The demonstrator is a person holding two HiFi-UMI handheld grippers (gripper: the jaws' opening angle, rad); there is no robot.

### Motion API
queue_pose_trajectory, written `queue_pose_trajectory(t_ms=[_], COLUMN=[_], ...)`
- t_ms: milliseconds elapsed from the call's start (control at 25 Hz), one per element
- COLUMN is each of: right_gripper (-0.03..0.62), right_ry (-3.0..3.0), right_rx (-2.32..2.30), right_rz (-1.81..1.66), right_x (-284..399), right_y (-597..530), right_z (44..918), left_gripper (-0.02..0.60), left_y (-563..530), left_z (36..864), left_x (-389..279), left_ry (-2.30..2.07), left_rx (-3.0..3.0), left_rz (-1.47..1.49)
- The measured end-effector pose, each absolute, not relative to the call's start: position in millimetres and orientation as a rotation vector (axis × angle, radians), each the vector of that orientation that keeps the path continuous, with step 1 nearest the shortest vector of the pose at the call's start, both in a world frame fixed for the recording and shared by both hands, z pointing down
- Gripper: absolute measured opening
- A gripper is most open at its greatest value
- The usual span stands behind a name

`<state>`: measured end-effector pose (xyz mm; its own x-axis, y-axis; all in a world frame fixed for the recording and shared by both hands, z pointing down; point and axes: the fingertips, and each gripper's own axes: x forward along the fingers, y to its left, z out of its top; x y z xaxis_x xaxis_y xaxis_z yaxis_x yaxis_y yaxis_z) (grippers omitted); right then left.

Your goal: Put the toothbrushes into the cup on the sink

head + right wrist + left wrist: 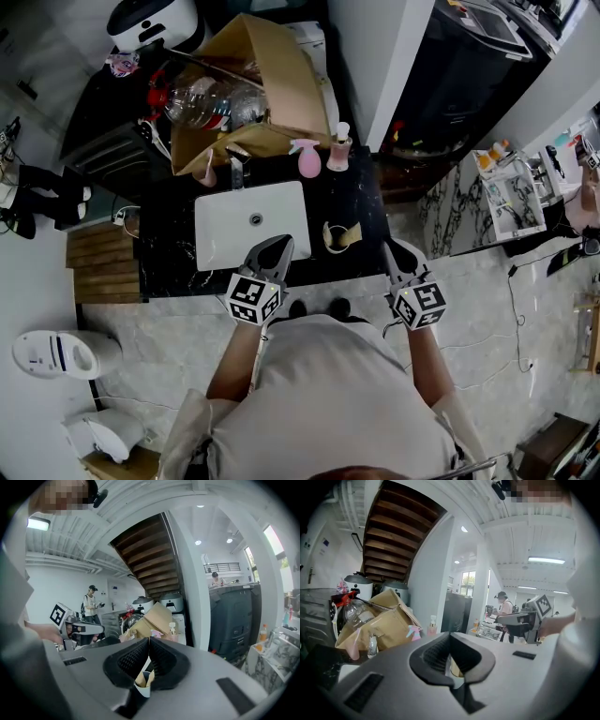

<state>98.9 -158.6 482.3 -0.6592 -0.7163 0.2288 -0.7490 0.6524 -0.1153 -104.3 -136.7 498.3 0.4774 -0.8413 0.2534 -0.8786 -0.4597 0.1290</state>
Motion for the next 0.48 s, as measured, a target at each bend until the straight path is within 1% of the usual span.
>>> queue_pose_trajectory(t_ms=[480], right_gripper=[0.034], right_ry=[-2.690], right_rx=[1.200], right_rz=[0.287], right_x=[100.2], right_y=[-156.8], right_z=[485.2], left_gripper=[0.008], left_y=[-132.7], left_z=[503.3], left_x=[-98.9], left_ry=[-1.453], left_rx=[2.476], left_rz=[0.226])
